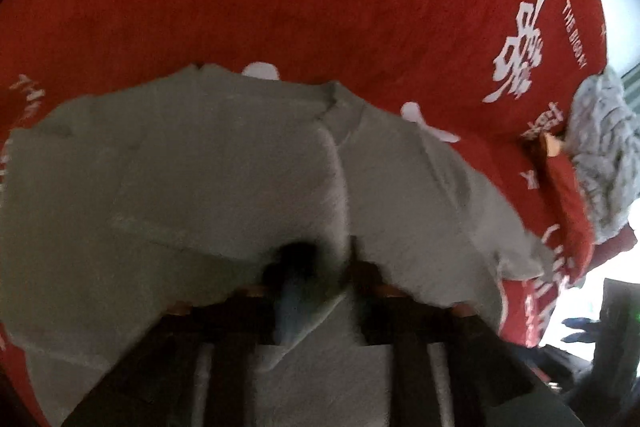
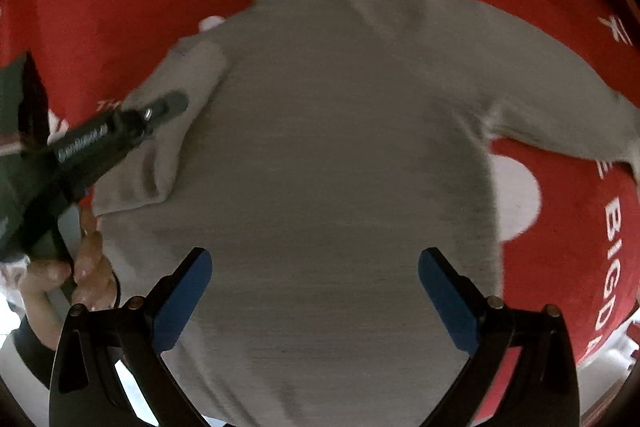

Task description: Fold small clothes

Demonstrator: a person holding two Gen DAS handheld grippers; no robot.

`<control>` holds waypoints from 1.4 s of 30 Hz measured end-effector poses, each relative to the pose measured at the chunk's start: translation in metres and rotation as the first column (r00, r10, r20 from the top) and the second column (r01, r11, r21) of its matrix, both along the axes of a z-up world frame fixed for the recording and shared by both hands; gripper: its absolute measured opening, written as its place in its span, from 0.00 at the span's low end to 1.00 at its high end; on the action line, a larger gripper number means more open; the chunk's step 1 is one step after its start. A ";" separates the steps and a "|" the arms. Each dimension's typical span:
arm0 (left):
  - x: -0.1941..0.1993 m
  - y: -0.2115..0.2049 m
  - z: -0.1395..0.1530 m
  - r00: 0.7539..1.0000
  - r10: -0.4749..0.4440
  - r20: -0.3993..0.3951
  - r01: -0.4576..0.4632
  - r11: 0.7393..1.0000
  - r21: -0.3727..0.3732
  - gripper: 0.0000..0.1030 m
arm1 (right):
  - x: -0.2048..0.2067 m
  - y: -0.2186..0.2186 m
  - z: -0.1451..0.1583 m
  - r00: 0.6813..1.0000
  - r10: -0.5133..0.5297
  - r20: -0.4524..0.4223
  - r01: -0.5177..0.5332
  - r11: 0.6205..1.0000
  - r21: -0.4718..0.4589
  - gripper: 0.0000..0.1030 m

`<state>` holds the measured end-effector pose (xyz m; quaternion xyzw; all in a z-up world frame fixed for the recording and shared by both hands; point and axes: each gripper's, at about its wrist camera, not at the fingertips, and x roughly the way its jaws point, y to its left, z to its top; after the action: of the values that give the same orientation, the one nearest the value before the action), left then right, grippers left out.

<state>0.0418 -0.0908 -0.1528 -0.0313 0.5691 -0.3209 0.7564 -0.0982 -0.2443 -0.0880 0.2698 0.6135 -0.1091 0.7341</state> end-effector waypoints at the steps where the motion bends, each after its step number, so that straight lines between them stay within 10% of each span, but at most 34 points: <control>1: -0.004 0.005 0.005 1.000 0.005 0.025 -0.006 1.000 0.017 0.65 | -0.001 -0.004 -0.001 1.000 -0.008 -0.004 0.008 1.000 0.000 1.00; 11: 0.018 0.117 0.032 0.969 0.166 0.183 -0.209 0.945 0.250 0.76 | 0.066 0.028 0.035 0.971 0.210 0.116 -0.189 0.968 -0.167 1.00; 15: 0.062 0.159 0.006 0.957 0.264 0.120 -0.288 0.910 0.297 0.76 | 0.122 0.092 0.037 0.867 0.491 0.082 -0.434 0.826 -0.359 1.00; 21: 0.110 0.175 -0.032 0.951 0.308 -0.022 -0.288 0.912 0.292 0.75 | 0.165 0.160 -0.017 0.690 0.700 -0.183 -0.652 0.492 -0.577 0.98; 23: 0.114 0.173 -0.036 0.950 0.310 -0.046 -0.286 0.916 0.281 0.75 | 0.177 0.160 -0.035 0.676 0.689 -0.259 -0.674 0.438 -0.594 0.61; 25: 0.116 0.171 -0.038 0.948 0.313 -0.052 -0.287 0.916 0.279 0.76 | 0.178 0.142 -0.025 0.737 0.654 -0.172 -0.623 0.557 -0.550 0.19; 28: 0.116 0.171 -0.039 0.950 0.308 -0.052 -0.281 0.917 0.282 0.76 | 0.168 0.076 0.005 0.902 0.419 0.103 -0.357 0.859 -0.367 0.17; 30: 0.117 0.169 -0.038 0.951 0.305 -0.057 -0.278 0.919 0.281 0.75 | 0.147 0.024 0.006 0.963 0.155 0.220 -0.127 0.983 -0.135 0.21; 32: 0.118 0.168 -0.037 0.951 0.301 -0.067 -0.272 0.921 0.277 0.68 | 0.115 -0.021 -0.009 0.971 -0.110 0.214 0.092 0.992 0.092 0.59; 34: 0.118 0.163 -0.032 0.961 0.268 -0.065 -0.244 0.937 0.251 0.36 | 0.085 -0.046 -0.023 0.946 -0.270 0.178 0.231 0.949 0.215 0.73; 35: 0.118 0.160 -0.030 0.965 0.252 -0.070 -0.228 0.942 0.245 0.19 | 0.072 -0.054 -0.026 0.935 -0.314 0.166 0.270 0.932 0.241 0.73; 40: 0.120 0.164 -0.017 0.966 0.250 -0.067 -0.231 0.951 0.207 0.16 | 0.066 -0.069 -0.032 0.911 -0.385 0.149 0.328 0.895 0.303 0.73; 42: 0.119 0.177 -0.012 0.964 0.258 -0.066 -0.244 0.954 0.175 0.15 | 0.075 -0.070 -0.034 0.911 -0.391 0.129 0.339 0.890 0.306 0.54</control>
<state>0.1606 0.0863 -0.1647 -0.0547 0.6181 -0.1722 0.7650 -0.0227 -0.3140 -0.1220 0.4898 0.4890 -0.1327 0.7094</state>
